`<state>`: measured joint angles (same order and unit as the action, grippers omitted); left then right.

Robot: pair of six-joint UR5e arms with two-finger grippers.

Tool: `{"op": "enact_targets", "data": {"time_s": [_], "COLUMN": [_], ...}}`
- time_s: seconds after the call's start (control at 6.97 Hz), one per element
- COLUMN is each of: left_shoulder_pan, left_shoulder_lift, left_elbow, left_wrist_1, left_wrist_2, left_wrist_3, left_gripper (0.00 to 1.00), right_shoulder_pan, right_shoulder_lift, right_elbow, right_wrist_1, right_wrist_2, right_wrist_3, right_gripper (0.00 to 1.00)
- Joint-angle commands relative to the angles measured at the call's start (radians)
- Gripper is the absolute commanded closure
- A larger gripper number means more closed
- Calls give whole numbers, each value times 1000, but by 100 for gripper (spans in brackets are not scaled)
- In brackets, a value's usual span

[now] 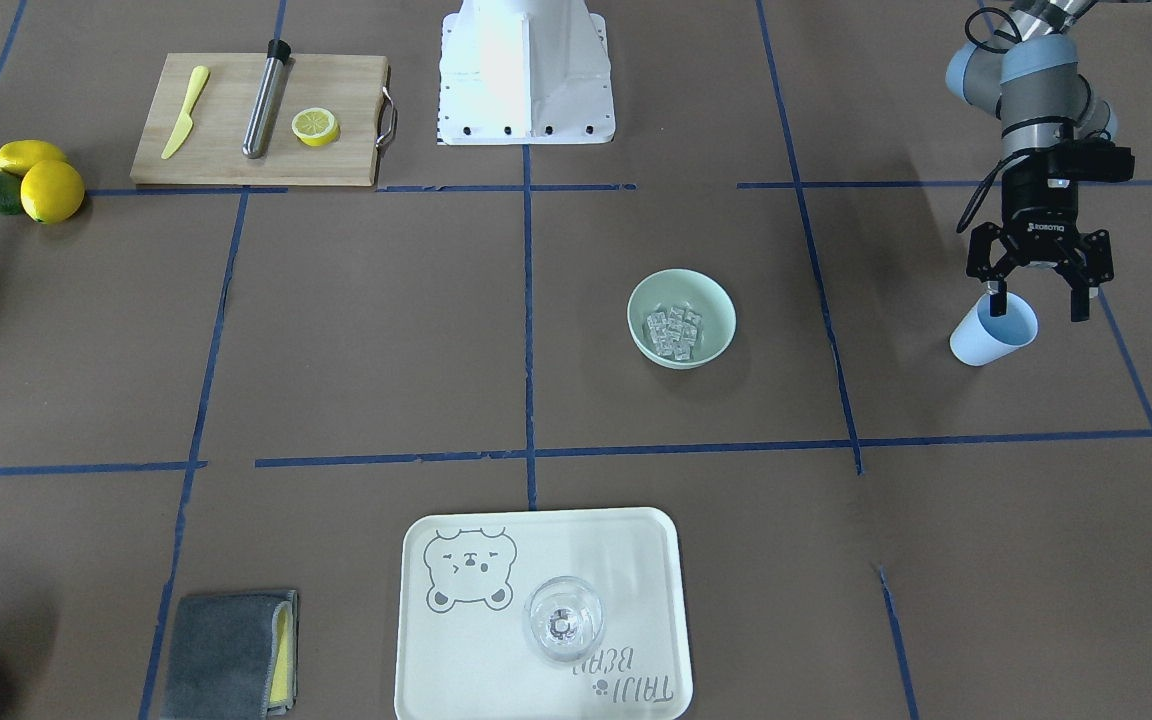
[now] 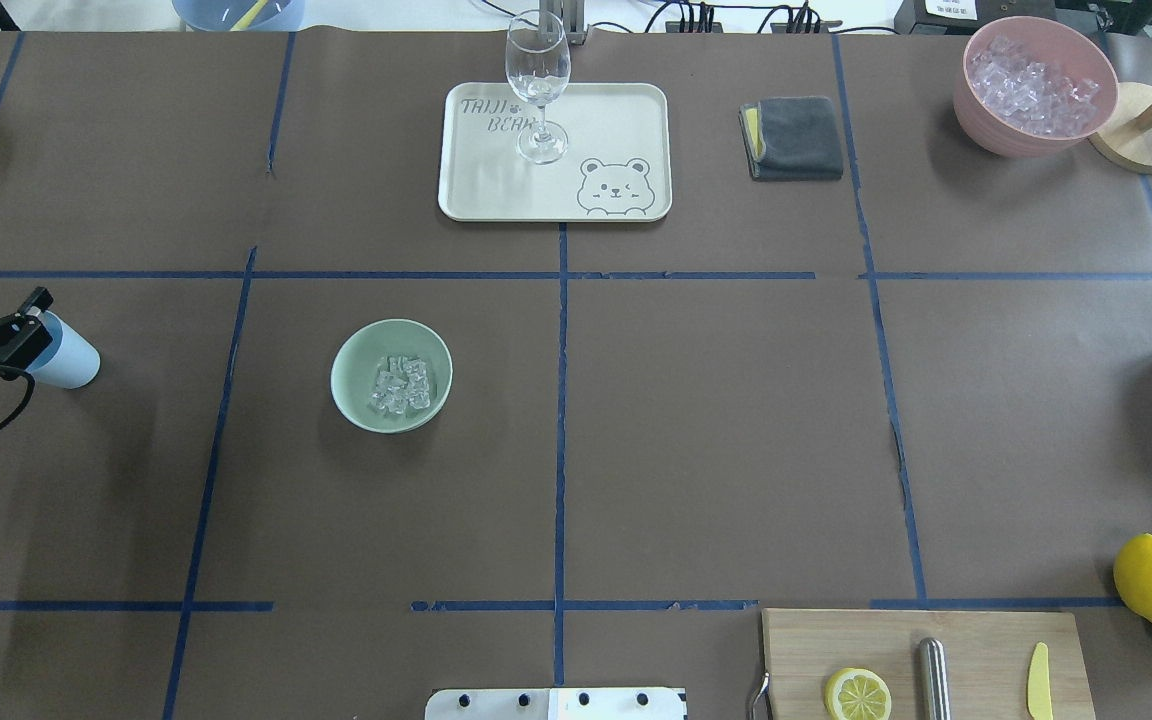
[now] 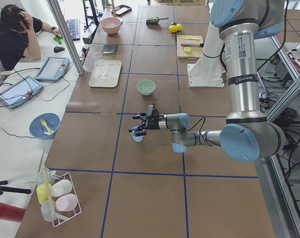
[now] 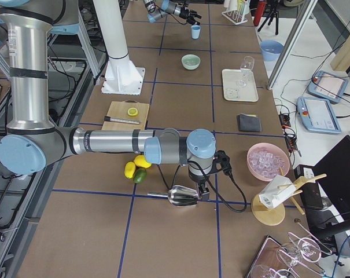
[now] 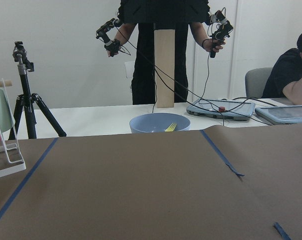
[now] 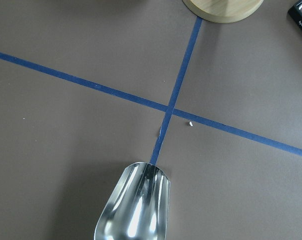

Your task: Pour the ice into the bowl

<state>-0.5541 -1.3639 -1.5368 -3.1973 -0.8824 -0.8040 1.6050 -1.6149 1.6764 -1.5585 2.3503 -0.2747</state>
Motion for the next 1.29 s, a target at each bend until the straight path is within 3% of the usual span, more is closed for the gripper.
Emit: {"op": "enact_targets", "data": {"time_s": [0.0, 0.29, 0.57, 0.72, 1.0, 1.15], "left_shoulder_pan": [-251, -581, -873, -967, -1021, -1026], "left_shoulder_lift": [8, 14, -10, -73, -223, -282], "left_elbow": [-35, -92, -199, -203, -188, -174], "left_wrist_1": [28, 222, 612, 825, 1358, 1552], "left_wrist_2": [-344, -757, -1054, -1142, -1155, -1164], "left_wrist_3": [266, 560, 771, 790, 801, 812], "left_gripper": [0, 0, 0, 0, 0, 0], "right_shoulder_pan": [0, 1, 0, 0, 0, 0], "right_shoulder_lift": [0, 1, 4, 4, 7, 9], "right_elbow": [5, 11, 20, 20, 40, 60], "right_wrist_1": [0, 2, 0, 0, 0, 2], "right_wrist_2": [1, 3, 4, 4, 7, 10], "right_wrist_3": [6, 8, 11, 12, 29, 35], "right_gripper": [0, 0, 0, 0, 0, 0]}}
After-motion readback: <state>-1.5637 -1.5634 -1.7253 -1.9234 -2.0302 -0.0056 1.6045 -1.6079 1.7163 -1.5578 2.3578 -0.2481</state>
